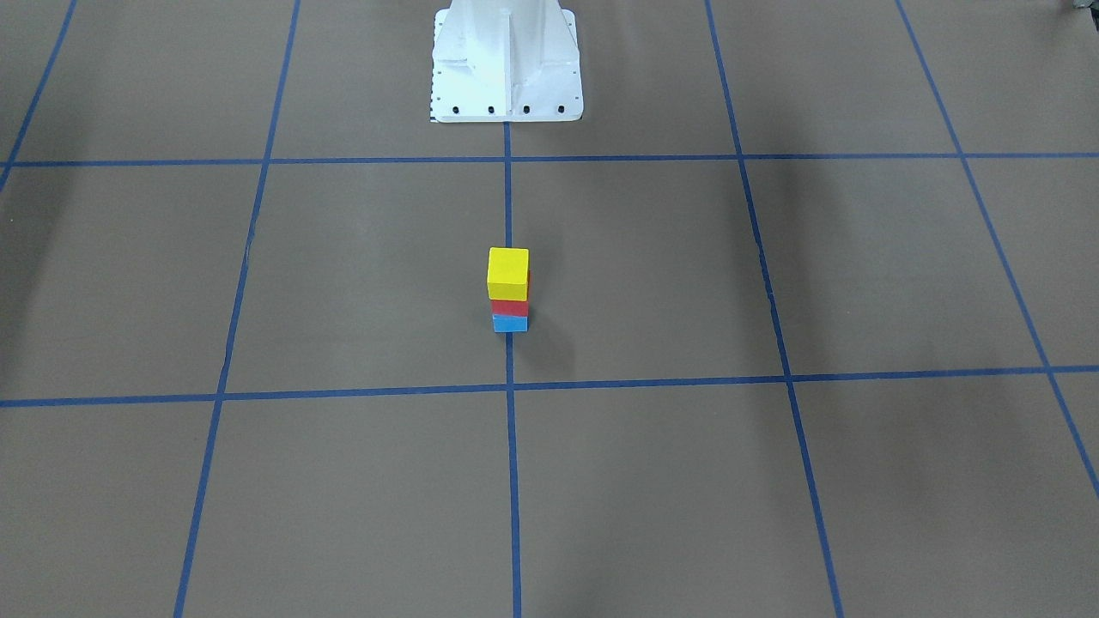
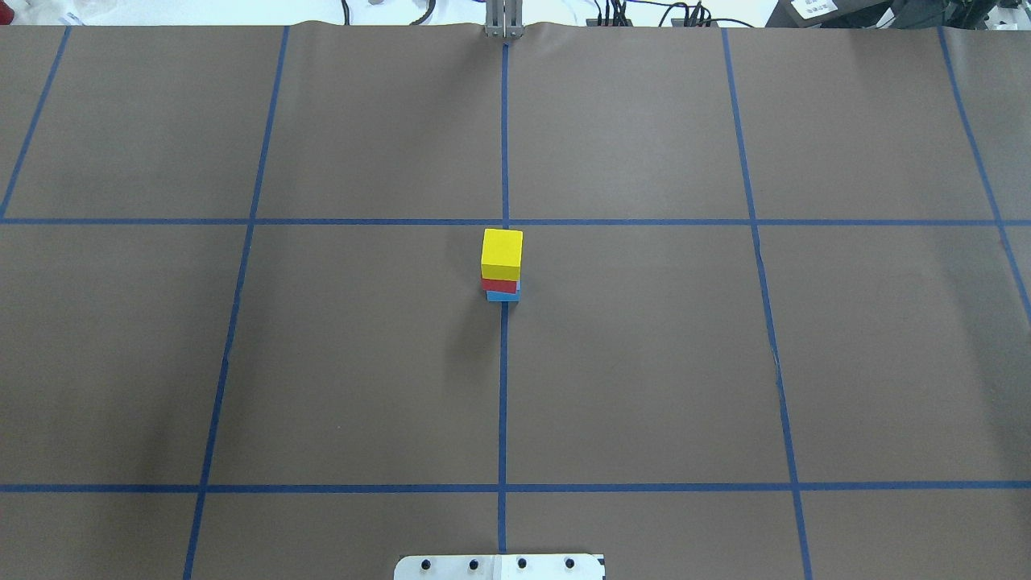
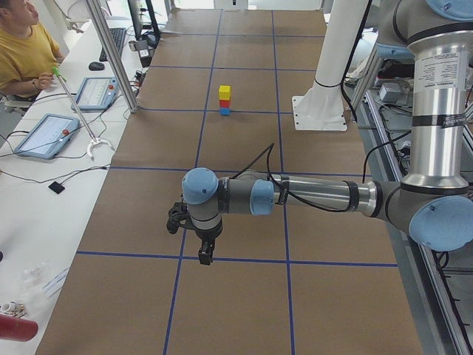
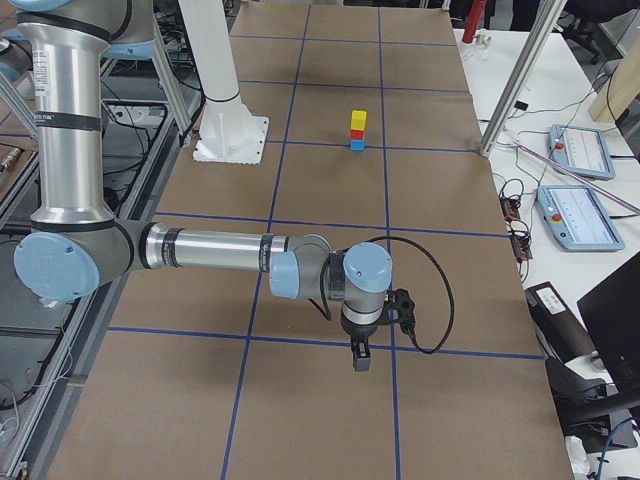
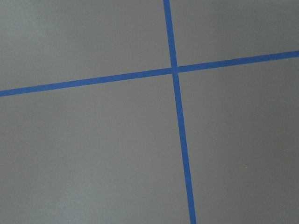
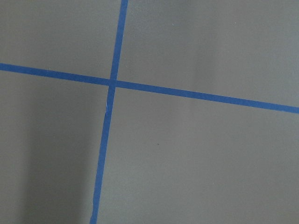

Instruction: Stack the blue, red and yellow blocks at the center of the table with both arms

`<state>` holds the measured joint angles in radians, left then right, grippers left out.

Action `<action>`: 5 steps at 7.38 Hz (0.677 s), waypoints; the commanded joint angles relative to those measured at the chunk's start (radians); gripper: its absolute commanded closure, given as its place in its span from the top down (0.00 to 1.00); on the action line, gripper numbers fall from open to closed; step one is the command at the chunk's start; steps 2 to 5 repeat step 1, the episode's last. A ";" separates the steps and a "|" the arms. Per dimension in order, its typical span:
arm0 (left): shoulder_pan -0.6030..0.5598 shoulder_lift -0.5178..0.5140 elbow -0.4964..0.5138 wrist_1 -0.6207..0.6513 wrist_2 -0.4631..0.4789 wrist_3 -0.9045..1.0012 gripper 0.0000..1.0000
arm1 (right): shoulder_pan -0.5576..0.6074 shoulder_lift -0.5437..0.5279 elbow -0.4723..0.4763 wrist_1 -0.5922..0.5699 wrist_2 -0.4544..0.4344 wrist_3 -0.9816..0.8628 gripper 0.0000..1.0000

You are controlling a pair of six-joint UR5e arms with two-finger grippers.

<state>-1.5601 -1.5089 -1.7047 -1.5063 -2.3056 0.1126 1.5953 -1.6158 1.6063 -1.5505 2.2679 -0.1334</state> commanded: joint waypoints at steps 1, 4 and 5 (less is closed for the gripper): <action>0.000 0.003 -0.001 0.000 0.000 0.001 1.00 | 0.000 -0.003 0.024 -0.006 0.024 0.003 1.00; 0.000 0.003 -0.001 0.000 0.000 0.001 1.00 | 0.000 -0.003 0.024 -0.006 0.024 0.003 1.00; 0.000 0.003 -0.001 0.000 0.000 0.001 1.00 | 0.000 -0.003 0.024 -0.006 0.024 0.003 1.00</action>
